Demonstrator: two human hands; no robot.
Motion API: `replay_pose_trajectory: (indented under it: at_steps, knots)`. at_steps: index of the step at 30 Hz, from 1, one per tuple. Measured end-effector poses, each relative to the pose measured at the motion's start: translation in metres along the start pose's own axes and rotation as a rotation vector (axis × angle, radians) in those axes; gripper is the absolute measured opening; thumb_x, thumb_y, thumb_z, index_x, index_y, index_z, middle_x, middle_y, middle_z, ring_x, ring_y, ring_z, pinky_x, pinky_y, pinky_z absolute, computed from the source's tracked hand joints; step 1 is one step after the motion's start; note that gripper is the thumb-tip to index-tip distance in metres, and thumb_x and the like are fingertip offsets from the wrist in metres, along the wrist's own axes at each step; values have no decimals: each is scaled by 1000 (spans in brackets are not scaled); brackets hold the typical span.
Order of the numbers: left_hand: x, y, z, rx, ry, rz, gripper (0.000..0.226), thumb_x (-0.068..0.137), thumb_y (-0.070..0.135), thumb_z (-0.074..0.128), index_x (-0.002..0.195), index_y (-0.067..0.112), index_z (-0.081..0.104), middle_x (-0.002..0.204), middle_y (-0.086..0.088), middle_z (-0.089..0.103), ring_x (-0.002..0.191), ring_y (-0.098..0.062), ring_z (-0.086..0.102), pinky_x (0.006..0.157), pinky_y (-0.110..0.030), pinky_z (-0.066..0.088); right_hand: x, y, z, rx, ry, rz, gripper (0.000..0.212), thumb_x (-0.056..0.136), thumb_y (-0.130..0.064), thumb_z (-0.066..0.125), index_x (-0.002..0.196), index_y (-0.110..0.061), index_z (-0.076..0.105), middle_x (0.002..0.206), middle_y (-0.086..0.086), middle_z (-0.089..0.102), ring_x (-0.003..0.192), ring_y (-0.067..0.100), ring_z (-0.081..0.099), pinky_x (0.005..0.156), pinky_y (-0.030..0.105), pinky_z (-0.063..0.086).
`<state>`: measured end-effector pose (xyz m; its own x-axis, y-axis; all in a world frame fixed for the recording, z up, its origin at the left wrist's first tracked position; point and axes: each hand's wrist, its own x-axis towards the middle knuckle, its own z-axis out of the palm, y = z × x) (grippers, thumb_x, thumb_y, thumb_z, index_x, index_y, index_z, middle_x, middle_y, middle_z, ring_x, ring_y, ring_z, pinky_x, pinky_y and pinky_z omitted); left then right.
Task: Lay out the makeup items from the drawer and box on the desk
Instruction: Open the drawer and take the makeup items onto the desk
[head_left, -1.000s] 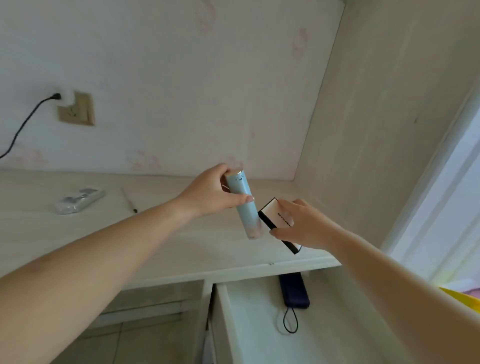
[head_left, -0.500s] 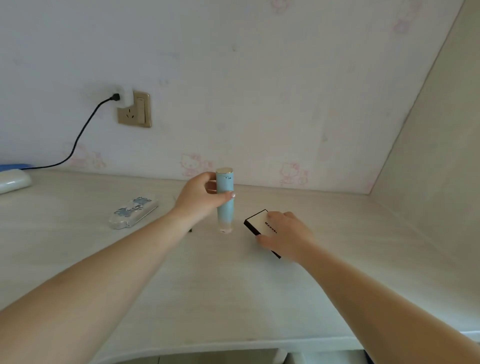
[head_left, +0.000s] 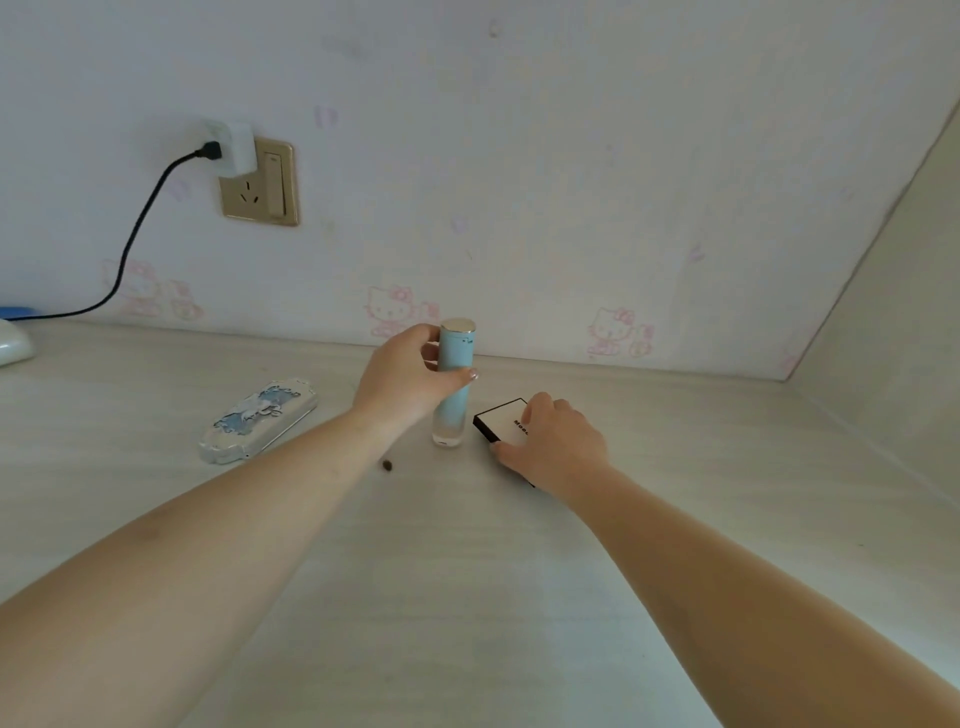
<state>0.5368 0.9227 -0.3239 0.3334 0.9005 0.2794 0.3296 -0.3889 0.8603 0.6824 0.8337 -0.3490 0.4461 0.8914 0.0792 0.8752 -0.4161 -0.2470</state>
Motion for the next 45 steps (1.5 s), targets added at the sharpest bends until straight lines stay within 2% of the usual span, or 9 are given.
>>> replay_pose_trajectory:
  at_steps: [10, 17, 20, 23, 28, 36, 40, 42, 45]
  knots:
    - [-1, -2, 5, -23, -1, -15, 48, 74, 29, 77, 117, 23, 56, 109, 5, 64, 93, -12, 62, 79, -24, 45, 12, 5, 9, -34, -17, 17, 56, 81, -60, 53, 118, -18, 46, 122, 5, 48, 115, 25, 46, 92, 38, 43]
    - [-11, 7, 0, 6, 31, 3, 98, 71, 29, 80, 148, 25, 18, 145, -4, 35, 133, -18, 37, 110, -36, 33, -15, 10, -7, 112, 130, -194, 51, 85, -49, 57, 127, -23, 45, 139, -2, 38, 128, 19, 37, 97, 33, 39]
    - [-21, 23, -9, 23, 169, 125, 91, 74, 25, 78, 147, 20, 23, 142, -5, 36, 134, -18, 34, 112, -38, 31, -34, 14, -22, 183, 167, -256, 47, 86, -47, 58, 126, -25, 46, 139, -5, 38, 128, 17, 38, 91, 27, 37]
    - [-48, 53, -13, -60, 210, 275, 62, 80, 17, 72, 134, 19, 43, 119, 5, 51, 112, -12, 51, 98, -26, 41, -66, 27, -42, 241, 234, -318, 43, 86, -42, 60, 125, -24, 50, 137, -6, 41, 126, 15, 41, 86, 21, 31]
    - [-121, 88, 19, -158, -130, 354, 17, 84, 10, 67, 93, 25, 64, 82, 12, 62, 72, -1, 59, 72, -14, 48, -149, 75, -58, 209, 281, -446, 37, 86, -36, 63, 119, -21, 55, 133, -1, 47, 113, 20, 54, 87, 32, 45]
    - [-236, 105, 123, 60, -752, 314, 15, 84, 16, 68, 99, 19, 70, 86, 10, 68, 73, 3, 62, 79, -15, 49, -270, 190, -49, 161, 139, -335, 21, 82, -28, 66, 101, -18, 66, 103, -1, 60, 87, 19, 62, 77, 36, 52]
    - [-278, 109, 166, 361, -1109, 247, 30, 86, 29, 66, 112, 13, 66, 88, 14, 63, 79, -9, 64, 81, -26, 54, -311, 237, -38, -105, -339, -241, 29, 86, -34, 62, 114, -25, 60, 109, -6, 60, 97, 14, 60, 88, 37, 49]
    - [-298, 107, 185, 591, -1268, 293, 46, 84, 39, 65, 121, 12, 61, 106, 7, 65, 96, -18, 65, 88, -34, 54, -324, 247, -29, -250, -615, -206, 36, 89, -38, 58, 123, -28, 55, 117, -9, 58, 105, 11, 56, 94, 31, 46]
    - [-330, 100, 215, 818, -1376, 333, 66, 83, 46, 65, 134, 9, 49, 129, -4, 57, 112, -24, 58, 93, -35, 49, -335, 257, -21, -303, -826, -150, 39, 90, -34, 59, 127, -25, 54, 122, -7, 58, 111, 13, 54, 96, 26, 43]
